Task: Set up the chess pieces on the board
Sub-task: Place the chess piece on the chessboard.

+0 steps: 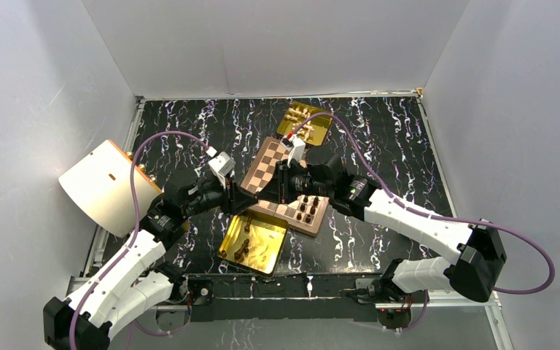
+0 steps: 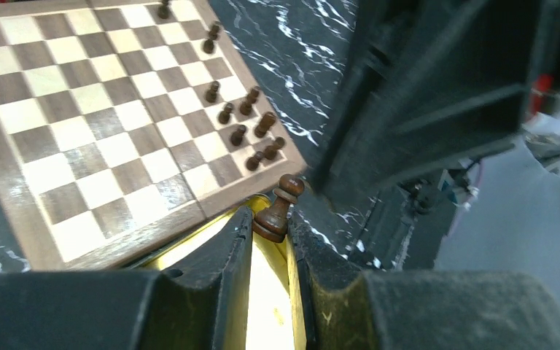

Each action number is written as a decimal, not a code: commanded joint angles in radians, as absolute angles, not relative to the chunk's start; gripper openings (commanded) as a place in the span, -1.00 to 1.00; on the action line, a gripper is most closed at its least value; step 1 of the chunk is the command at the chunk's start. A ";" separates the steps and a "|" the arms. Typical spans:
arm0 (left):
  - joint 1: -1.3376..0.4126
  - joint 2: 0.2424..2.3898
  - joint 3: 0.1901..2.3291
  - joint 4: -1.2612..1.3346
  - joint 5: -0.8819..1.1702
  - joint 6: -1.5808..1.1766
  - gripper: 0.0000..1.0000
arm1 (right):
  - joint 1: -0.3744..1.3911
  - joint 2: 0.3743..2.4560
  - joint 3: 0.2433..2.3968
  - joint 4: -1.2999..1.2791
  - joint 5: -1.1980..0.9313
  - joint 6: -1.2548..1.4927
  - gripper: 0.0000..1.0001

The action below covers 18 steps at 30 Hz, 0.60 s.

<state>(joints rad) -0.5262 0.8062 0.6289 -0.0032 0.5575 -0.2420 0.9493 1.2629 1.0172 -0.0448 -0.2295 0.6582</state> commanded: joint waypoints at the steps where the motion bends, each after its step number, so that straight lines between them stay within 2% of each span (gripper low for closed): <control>1: -0.514 0.790 0.628 0.017 0.502 -0.222 -0.98 | 0.963 1.223 1.015 -0.019 -0.348 0.689 -0.55; 4: -0.514 0.786 0.624 0.018 0.499 -0.227 -0.99 | 0.961 1.229 1.013 -0.009 -0.351 0.701 -0.50; 7: -0.514 0.780 0.622 0.019 0.507 -0.226 -0.99 | 0.960 1.237 1.011 -0.008 -0.351 0.711 -0.32; 14: -0.514 0.756 0.596 0.028 0.575 -0.198 -0.99 | 0.941 1.204 1.015 -0.047 -0.239 0.732 -0.24; 18: -0.514 0.753 0.572 0.064 0.629 -0.207 -1.00 | 0.909 1.200 1.024 -0.073 -0.254 0.719 -0.22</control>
<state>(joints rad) -0.5186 0.7685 0.5922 0.0128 0.5529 -0.2199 0.9390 1.2377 1.0164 -0.0723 -0.2714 0.7227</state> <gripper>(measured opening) 0.185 0.385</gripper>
